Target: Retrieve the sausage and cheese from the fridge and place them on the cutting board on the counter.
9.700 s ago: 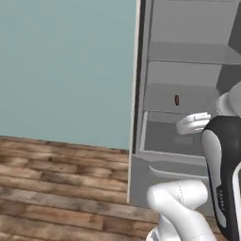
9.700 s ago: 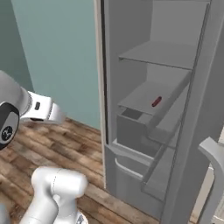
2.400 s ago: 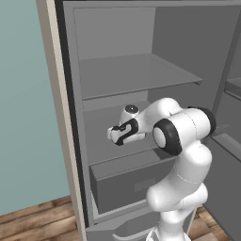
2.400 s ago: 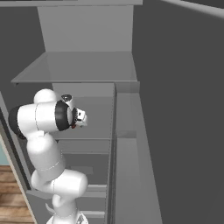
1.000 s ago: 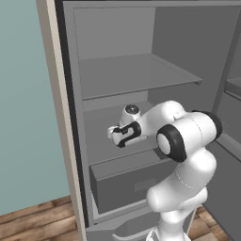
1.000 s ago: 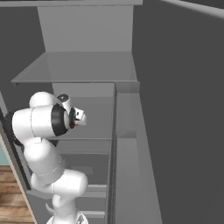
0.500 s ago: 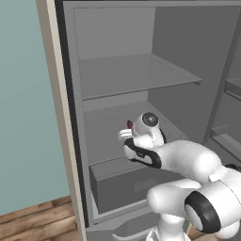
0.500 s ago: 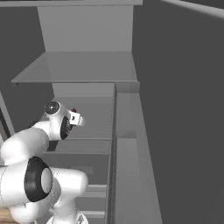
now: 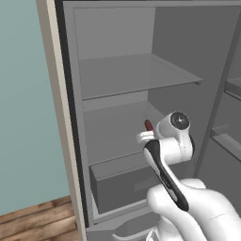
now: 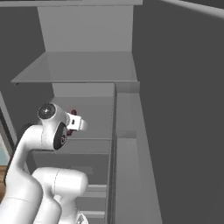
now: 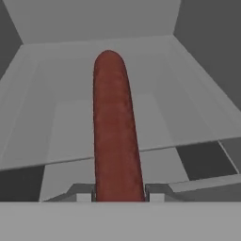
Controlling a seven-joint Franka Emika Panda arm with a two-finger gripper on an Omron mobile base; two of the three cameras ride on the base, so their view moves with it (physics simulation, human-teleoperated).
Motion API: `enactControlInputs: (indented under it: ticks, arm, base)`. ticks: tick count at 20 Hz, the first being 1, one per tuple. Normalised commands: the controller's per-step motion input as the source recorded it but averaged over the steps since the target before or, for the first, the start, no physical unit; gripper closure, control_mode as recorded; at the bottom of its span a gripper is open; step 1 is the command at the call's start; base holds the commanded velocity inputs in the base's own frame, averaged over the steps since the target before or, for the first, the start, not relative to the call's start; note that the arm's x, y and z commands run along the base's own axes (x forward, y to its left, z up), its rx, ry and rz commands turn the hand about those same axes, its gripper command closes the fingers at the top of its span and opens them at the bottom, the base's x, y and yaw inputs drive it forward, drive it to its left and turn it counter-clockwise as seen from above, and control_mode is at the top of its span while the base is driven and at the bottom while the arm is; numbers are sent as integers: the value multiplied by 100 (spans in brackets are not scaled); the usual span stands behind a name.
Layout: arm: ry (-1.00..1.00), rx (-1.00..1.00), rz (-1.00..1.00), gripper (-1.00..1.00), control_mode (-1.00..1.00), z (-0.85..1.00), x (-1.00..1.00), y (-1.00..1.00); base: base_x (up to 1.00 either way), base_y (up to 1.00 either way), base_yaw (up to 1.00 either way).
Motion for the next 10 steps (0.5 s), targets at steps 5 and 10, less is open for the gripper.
enactControlInputs:
  ticks: [5,10]
  arm:
    - [17,-8,0,100,-100,85,-89,-29]
    - [18,-6,0,100,-100,93,-79,-26]
  base:
    - [0,0,0]
    - [0,0,0]
